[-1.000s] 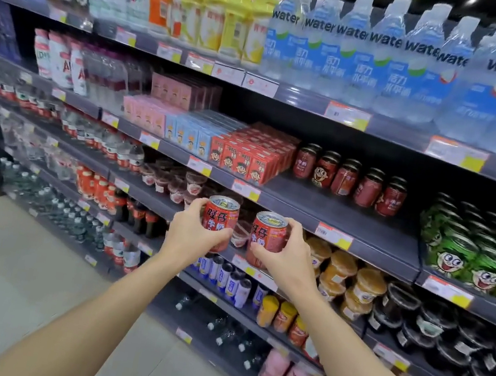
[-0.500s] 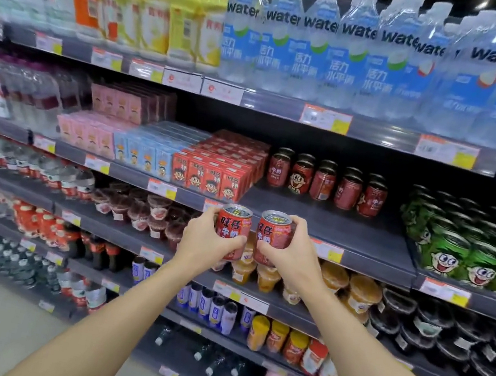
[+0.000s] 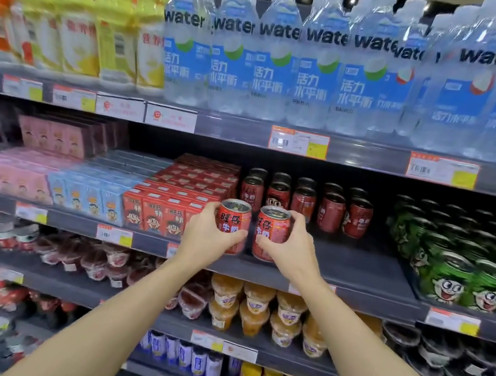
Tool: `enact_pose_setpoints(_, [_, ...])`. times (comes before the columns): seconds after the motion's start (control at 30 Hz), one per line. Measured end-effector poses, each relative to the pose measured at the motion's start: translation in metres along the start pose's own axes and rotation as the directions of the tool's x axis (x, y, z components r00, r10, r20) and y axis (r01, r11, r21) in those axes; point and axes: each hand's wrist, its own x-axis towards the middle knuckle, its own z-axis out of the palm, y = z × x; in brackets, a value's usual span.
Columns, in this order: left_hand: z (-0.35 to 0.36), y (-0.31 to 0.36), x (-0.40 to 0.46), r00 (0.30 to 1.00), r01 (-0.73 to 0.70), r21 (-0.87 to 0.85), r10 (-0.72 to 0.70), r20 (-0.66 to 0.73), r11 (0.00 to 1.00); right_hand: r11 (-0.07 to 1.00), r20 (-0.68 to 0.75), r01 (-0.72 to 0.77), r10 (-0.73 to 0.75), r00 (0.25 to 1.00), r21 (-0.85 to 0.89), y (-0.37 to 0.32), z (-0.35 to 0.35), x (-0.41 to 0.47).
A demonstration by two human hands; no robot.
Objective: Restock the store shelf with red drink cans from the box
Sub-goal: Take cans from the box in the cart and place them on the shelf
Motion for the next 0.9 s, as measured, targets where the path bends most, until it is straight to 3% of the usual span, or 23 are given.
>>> enact_pose_setpoints(0.53, [0.034,-0.018,0.053,0.997,0.018,-0.058,-0.014,0.075,0.998,0.998,-0.037,-0.041,0.043,0.998,0.051,0.017,0.025,0.027])
enact_pose_setpoints(0.9, [0.044,-0.033,0.044,0.997,0.032,-0.05,-0.028,0.078,0.998,0.997,-0.036,-0.036,0.038,0.999,0.062,0.03,0.036,0.023])
